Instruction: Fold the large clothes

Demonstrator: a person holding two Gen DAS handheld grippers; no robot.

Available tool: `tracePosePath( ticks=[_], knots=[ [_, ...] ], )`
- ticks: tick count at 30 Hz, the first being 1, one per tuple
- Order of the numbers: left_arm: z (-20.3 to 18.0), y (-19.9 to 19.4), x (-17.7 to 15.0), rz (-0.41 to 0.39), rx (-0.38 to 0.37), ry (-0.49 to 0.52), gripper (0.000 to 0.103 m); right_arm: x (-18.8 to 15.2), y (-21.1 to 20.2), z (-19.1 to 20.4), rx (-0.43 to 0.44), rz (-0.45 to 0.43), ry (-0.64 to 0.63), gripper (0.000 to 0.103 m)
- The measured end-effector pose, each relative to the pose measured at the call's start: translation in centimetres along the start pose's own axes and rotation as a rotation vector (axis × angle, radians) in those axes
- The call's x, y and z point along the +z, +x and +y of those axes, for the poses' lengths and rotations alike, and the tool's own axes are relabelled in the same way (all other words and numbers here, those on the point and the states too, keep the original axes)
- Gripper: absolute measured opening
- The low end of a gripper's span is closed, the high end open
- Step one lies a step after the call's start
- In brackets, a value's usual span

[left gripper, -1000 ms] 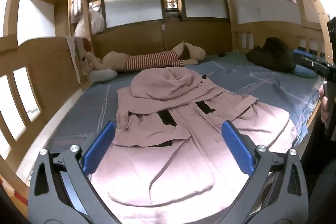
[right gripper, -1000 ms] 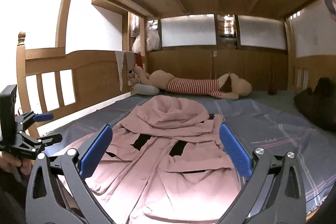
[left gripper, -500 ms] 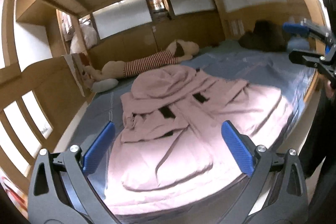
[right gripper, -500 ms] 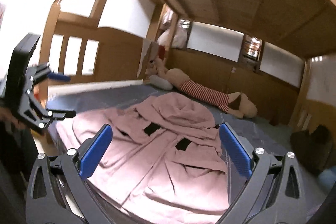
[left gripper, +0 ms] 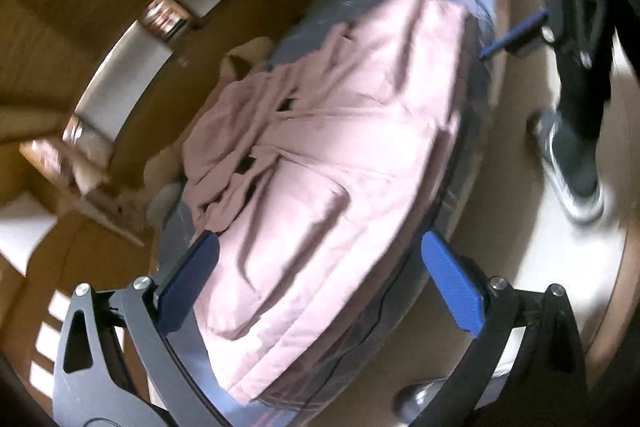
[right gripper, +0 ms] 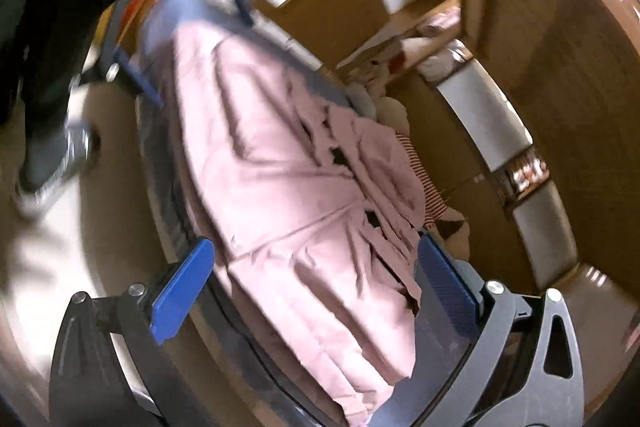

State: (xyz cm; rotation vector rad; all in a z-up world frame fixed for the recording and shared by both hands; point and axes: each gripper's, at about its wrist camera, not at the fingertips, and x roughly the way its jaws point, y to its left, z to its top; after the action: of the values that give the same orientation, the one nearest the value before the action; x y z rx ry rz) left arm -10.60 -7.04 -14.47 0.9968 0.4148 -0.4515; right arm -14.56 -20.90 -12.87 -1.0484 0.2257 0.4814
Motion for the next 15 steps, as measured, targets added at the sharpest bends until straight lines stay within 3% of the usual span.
tracePosePath(
  ticks=[4,6,10,15],
  knots=[
    [-1.2,1.7,-0.7,-0.008,0.024,0.072,0.101,-1.6,2.1,2.7,-0.052,0.045,-0.146,0.102],
    [-1.8,1.8,-0.7,-0.028,0.078,0.136,0.101,-2.4,3.3,3.4,-0.080,0.083,-0.191,0.102],
    [-2.4,1.9,-0.8,-0.031,0.069,0.156,0.101,-4.2,5.7,5.0,-0.111,0.166,-0.279,0.102],
    [-3.2,2.5,-0.9,-0.012,0.087,0.207,0.101,-5.3,7.3,6.5,-0.132,0.200,-0.347,0.102]
  ],
)
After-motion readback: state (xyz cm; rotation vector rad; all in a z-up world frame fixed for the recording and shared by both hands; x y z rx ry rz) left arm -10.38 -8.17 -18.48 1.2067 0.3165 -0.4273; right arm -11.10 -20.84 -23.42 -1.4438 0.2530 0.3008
